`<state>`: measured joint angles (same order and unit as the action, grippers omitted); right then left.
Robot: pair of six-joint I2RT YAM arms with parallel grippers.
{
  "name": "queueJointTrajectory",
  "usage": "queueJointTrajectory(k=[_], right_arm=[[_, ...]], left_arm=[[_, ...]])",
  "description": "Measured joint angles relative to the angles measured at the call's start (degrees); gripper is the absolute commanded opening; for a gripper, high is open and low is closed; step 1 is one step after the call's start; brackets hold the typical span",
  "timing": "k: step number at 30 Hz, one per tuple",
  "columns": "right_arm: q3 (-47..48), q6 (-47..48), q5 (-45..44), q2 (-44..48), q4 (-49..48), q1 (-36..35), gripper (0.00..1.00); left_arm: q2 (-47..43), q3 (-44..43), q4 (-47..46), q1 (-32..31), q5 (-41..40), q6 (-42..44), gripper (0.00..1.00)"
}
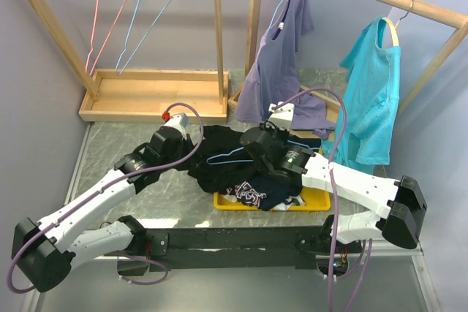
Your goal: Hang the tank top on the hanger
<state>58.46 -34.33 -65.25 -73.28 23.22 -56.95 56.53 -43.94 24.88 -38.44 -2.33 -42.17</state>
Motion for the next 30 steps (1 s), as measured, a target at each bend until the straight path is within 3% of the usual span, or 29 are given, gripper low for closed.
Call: queueJointTrajectory(k=[13, 21, 28, 30], right_arm=[[7.58, 5.90, -0.35, -3.19, -3.56, -1.29, 0.00], [13.22, 9.60, -0.28, -6.49, -6.49, -2.25, 0.00], [16.35, 10.25, 1.20, -9.51, -7.28, -3.85, 0.00], [16.37, 10.54, 2.21, -9.62, -7.39, -3.98, 0.00]], left_arm=[[3.17, -13.64, 2.84, 0.00, 3.48, 2.34, 0.09], [6.67, -19.54, 3.76, 0.00, 5.22, 3.58, 0.30], [8.00, -25.35, 5.14, 0.00, 5.92, 6.16, 0.66], [8.09, -27.08, 6.51, 0.00, 5.49, 7.56, 0.66]])
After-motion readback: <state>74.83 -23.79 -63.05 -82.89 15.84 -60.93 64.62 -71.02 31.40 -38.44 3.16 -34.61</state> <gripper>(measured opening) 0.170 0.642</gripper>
